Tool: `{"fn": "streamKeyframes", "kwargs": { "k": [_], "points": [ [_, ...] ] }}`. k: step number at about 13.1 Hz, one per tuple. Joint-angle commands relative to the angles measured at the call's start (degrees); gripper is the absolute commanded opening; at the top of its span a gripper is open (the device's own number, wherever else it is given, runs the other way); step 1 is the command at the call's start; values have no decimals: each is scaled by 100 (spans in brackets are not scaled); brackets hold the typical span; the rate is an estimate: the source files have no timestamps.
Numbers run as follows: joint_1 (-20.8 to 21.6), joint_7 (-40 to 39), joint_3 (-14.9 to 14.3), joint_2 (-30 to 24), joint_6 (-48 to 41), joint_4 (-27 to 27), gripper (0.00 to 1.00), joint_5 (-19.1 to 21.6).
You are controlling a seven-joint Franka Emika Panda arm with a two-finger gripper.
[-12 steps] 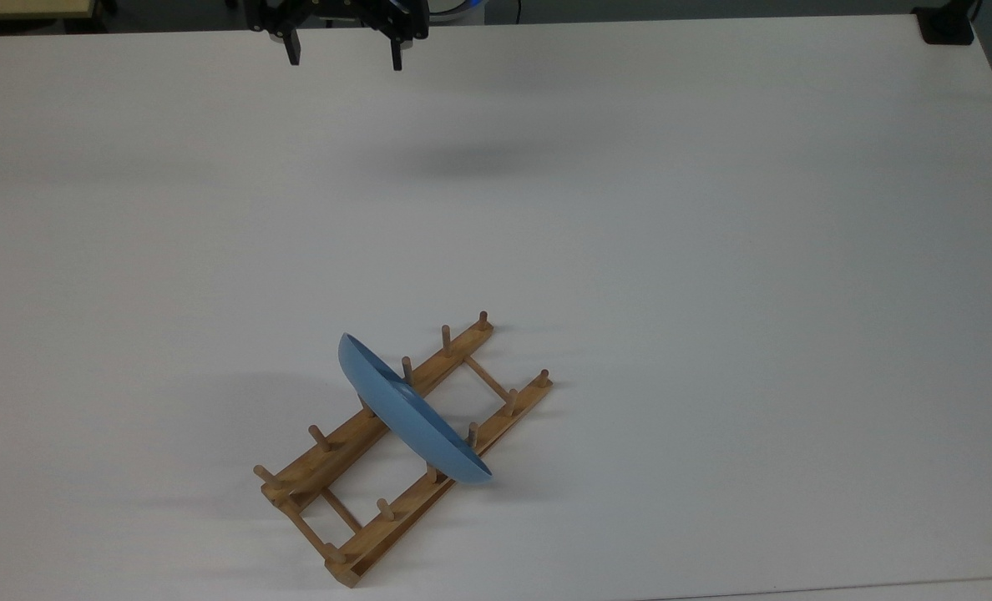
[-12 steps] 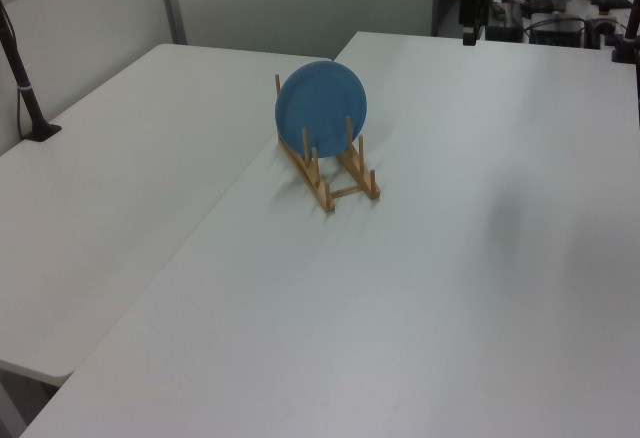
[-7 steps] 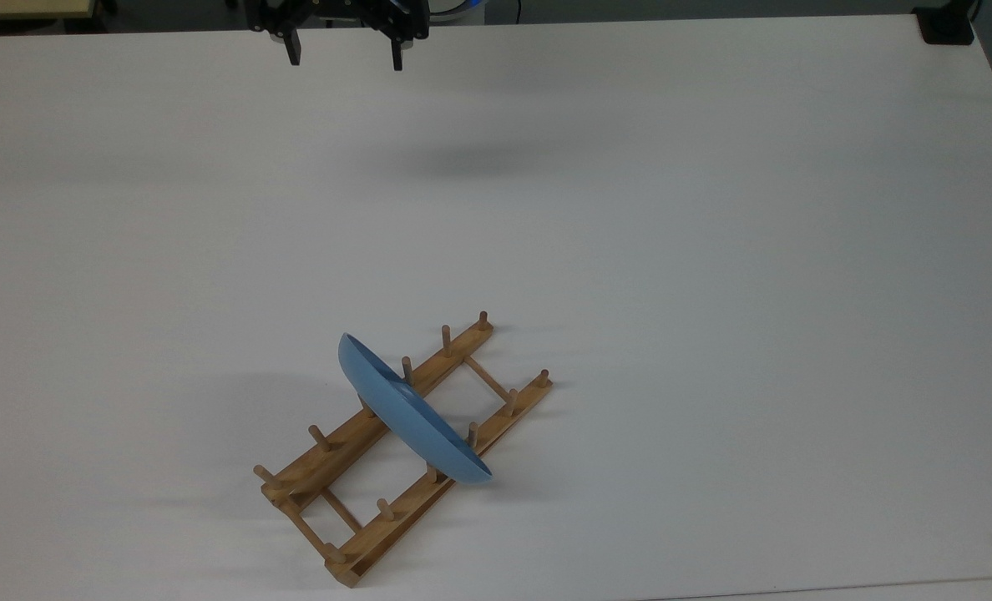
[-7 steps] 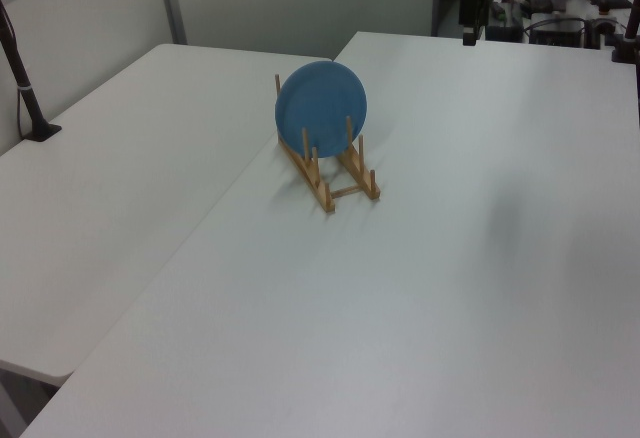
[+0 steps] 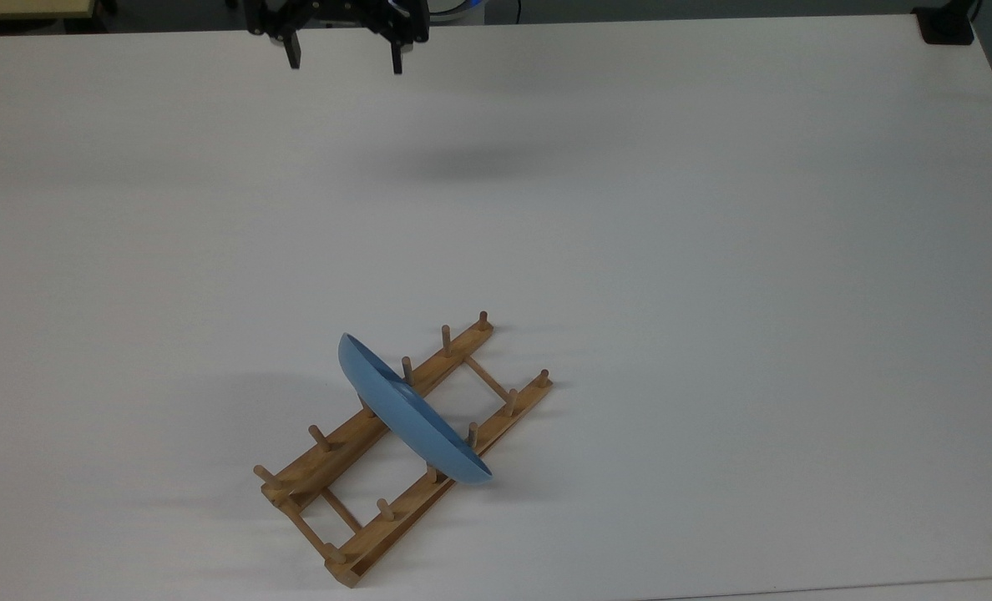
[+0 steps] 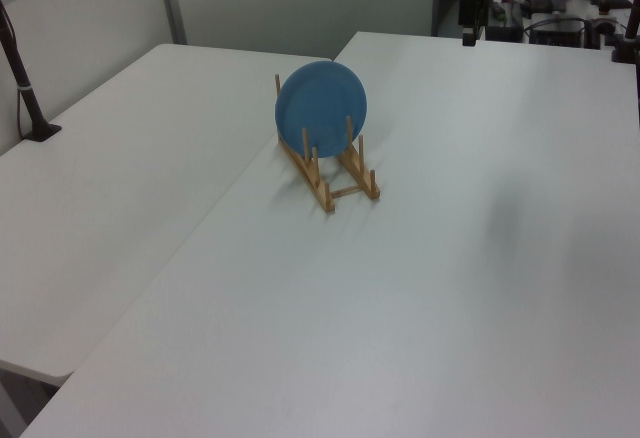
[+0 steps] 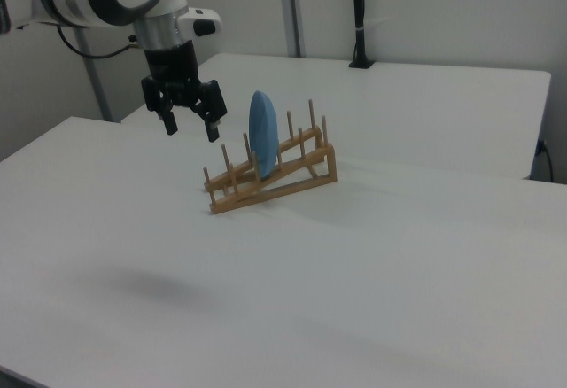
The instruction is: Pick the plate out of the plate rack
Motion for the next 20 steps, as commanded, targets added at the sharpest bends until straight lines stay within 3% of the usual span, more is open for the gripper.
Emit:
{"fn": "streamKeyframes", "kwargs": {
  "k": [1, 3, 9, 15, 16, 18, 20],
  "points": [
    [51, -28, -2, 258, 1095, -45, 100, -120],
    [51, -28, -2, 442, 1649, -36, 100, -138],
    [60, -1, -2, 1180, 3564, 113, 98, -787],
    [244, 1420, -2, 1875, 4552, 192, 68, -2376],
    [305, 1623, -2, 1971, 4561, 219, 66, -2544],
    [394, 1827, -2, 2148, 4561, 368, 46, -2748],
    [385, 1827, -2, 2157, 4561, 377, 44, -2748]
  ]
}}
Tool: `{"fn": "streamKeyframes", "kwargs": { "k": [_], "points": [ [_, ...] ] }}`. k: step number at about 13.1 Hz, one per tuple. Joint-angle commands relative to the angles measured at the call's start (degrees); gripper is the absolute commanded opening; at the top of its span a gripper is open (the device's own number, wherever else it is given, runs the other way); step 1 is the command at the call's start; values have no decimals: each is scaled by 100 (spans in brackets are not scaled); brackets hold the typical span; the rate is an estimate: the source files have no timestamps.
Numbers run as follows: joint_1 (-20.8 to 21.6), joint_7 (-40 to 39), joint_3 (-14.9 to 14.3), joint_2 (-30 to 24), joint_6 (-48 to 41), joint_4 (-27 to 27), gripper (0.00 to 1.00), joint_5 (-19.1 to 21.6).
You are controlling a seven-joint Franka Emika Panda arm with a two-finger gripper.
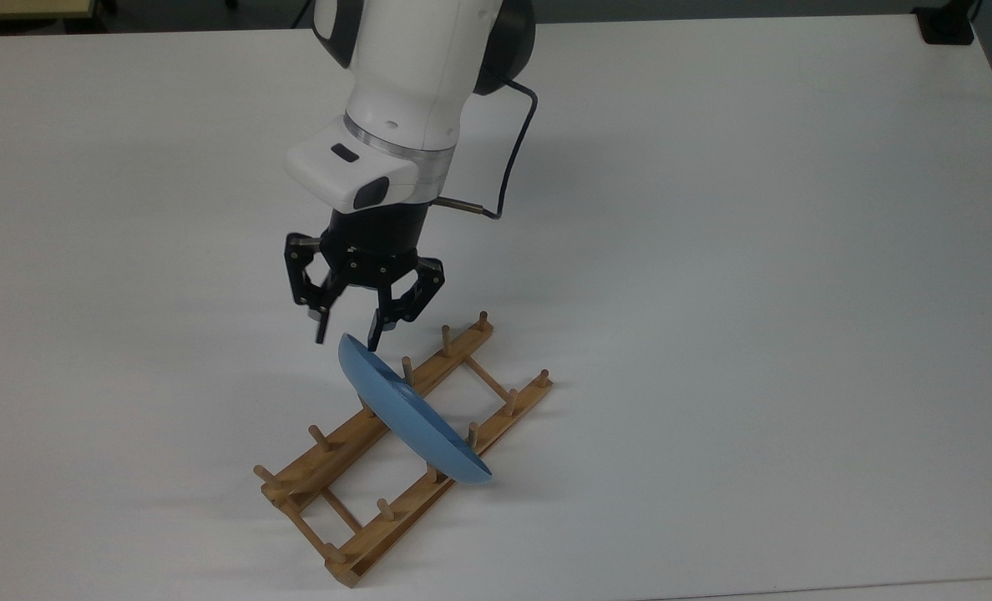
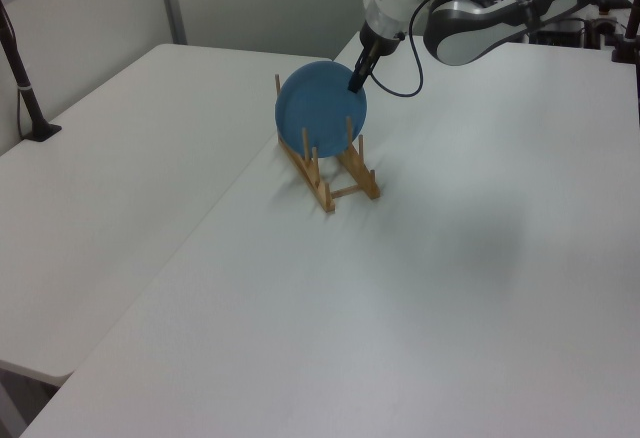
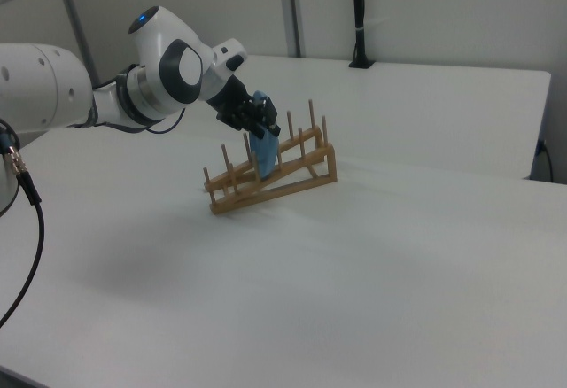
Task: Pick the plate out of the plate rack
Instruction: 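Close the gripper on the blue plate's rim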
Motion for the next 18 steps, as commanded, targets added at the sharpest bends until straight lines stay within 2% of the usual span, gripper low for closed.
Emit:
{"fn": "streamKeyframes", "kwargs": {
  "k": [1, 2, 4, 6, 7, 11, 18],
  "points": [
    [21, 144, -25, 55, 43, 178, 44, -134],
    [21, 144, -25, 63, 43, 222, 43, -134],
    [21, 144, -25, 63, 43, 231, 33, -134],
    [29, 126, -34, 63, 43, 222, 12, -152],
    [21, 118, -25, 63, 43, 222, 6, -152],
    [3, 100, -77, 19, 43, 231, 1, -213],
    [-102, 117, -104, -323, 26, 302, 1, -240]
  ]
}}
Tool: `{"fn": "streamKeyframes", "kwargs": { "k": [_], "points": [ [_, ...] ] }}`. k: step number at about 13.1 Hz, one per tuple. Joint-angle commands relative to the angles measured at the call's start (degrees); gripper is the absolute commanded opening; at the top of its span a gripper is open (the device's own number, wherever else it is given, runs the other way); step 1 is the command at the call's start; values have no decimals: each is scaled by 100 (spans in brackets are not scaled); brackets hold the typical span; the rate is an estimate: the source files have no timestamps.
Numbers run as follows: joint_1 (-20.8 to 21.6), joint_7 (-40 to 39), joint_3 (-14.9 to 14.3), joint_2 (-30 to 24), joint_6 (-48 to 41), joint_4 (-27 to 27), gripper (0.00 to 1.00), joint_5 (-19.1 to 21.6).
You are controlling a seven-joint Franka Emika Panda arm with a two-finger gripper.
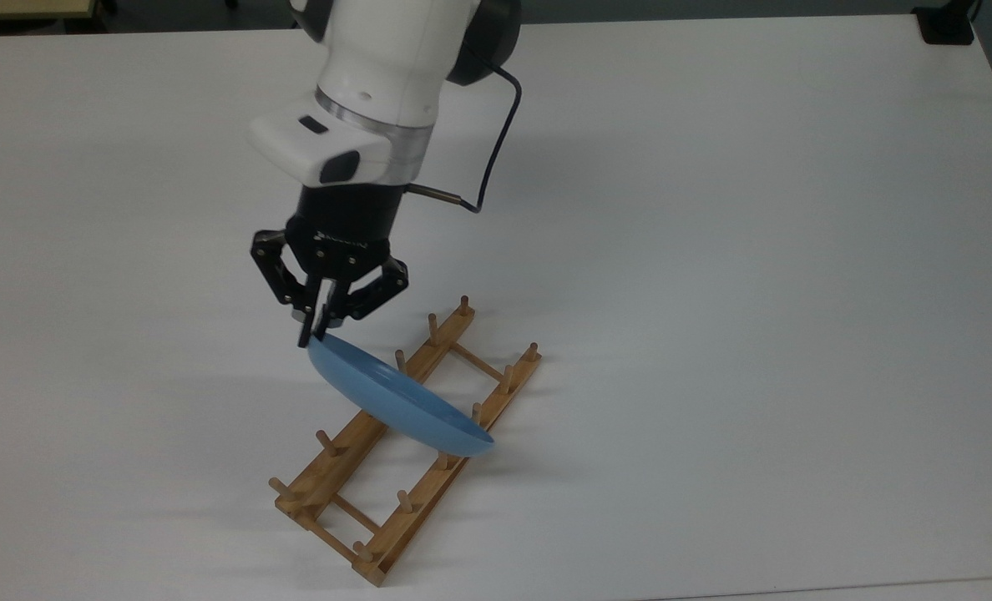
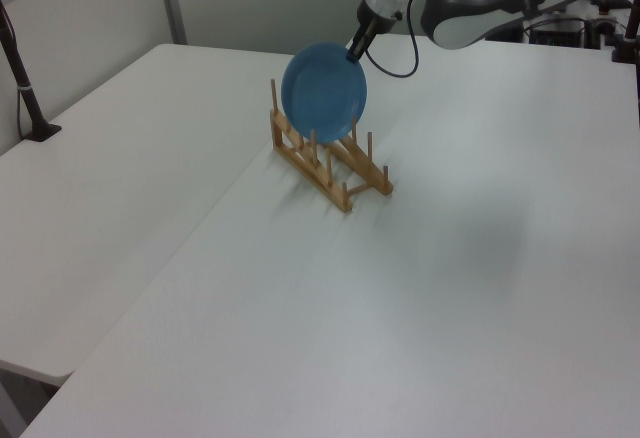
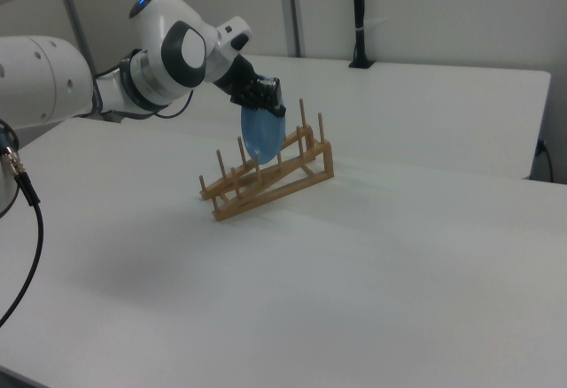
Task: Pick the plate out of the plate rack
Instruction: 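Lift the gripped blue plate up out of the wooden rack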
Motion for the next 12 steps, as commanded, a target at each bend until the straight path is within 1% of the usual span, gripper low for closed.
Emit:
{"fn": "streamKeyframes", "kwargs": {
  "k": [1, 3, 6, 8, 10, 12],
  "points": [
    [-27, 121, -31, -369, 8, -105, 1, -38],
    [-36, 147, -22, -458, -35, -105, 1, 198],
    [-28, 147, -22, -598, -106, -105, 1, 970],
    [-19, 130, -5, -730, -735, -105, 2, 1611],
    [-10, 17, 48, -792, -1306, -114, 2, 1920],
    [16, -631, 57, -792, -2010, -114, 2, 2359]
  ]
}}
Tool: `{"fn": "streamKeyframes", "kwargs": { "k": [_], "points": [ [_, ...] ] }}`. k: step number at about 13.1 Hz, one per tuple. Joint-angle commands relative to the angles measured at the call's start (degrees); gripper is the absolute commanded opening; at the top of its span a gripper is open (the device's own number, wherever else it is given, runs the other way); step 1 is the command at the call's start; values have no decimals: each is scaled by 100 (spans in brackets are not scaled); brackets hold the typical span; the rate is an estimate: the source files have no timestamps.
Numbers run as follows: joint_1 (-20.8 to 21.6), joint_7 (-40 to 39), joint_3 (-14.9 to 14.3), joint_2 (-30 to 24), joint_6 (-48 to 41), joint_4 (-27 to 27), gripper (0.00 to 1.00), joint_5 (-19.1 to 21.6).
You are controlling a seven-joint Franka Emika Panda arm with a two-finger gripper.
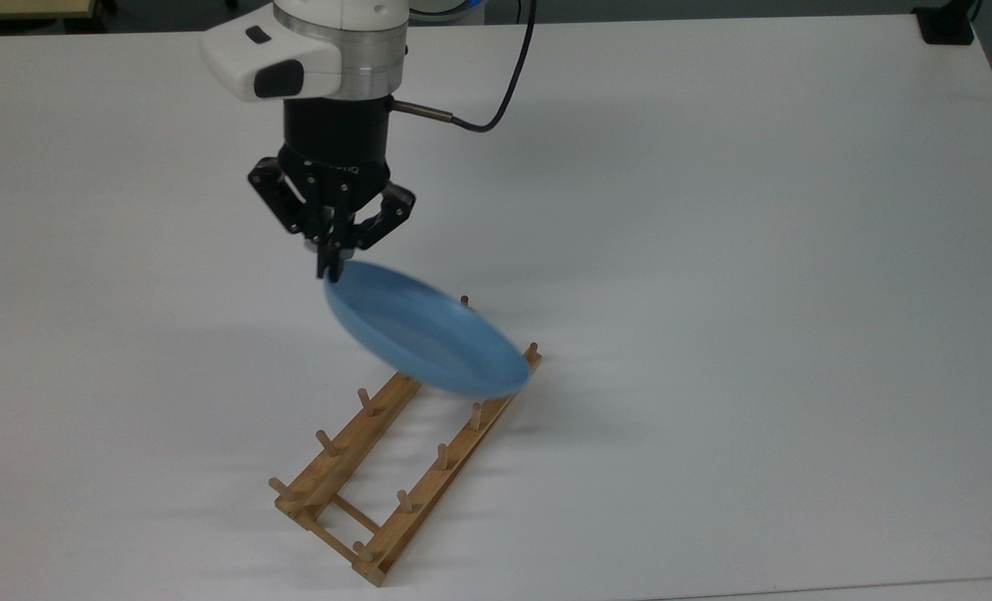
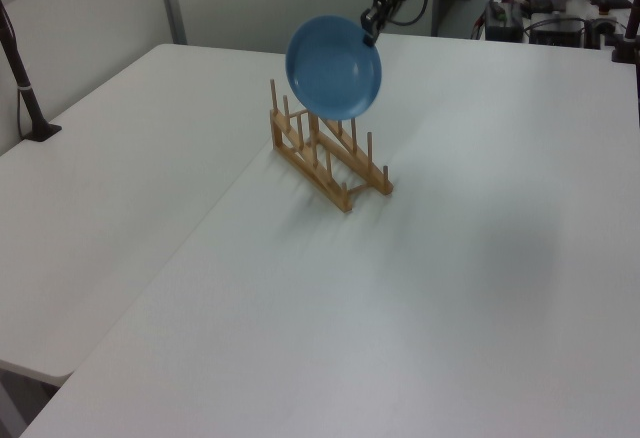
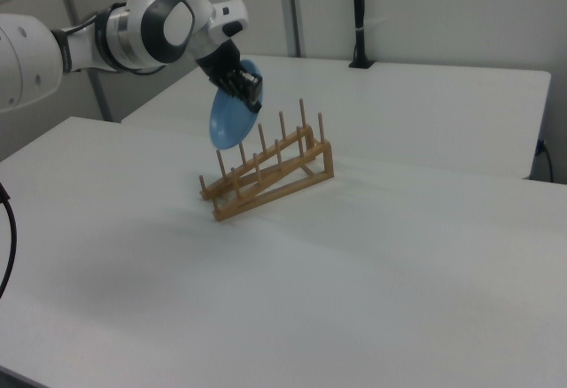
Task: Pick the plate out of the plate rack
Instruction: 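Lift the gripped blue plate up out of the wooden rack, then lower the blue plate flat onto the table beside the rack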
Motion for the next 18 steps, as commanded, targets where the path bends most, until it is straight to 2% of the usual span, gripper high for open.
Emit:
{"fn": "streamKeyframes", "kwargs": {
  "k": [1, 3, 4, 7, 8, 11, 13, 18],
  "points": [
    [60, -1018, 12, -178, -1061, -136, 2, 832],
    [60, -1791, 4, -186, -1755, -136, 2, 1124],
    [77, -2256, 12, -186, -2246, -154, 2, 1116],
    [165, -3504, 12, -143, -2926, -320, 2, 1055],
    [217, -4109, 4, -116, -3075, -503, 2, 977],
    [358, -4938, 12, 120, -3042, -1022, 2, 433],
    [402, -5090, 12, 253, -2989, -1155, 1, 282],
    [473, -5161, 12, 350, -2163, -1735, 0, 89]
  ]
}}
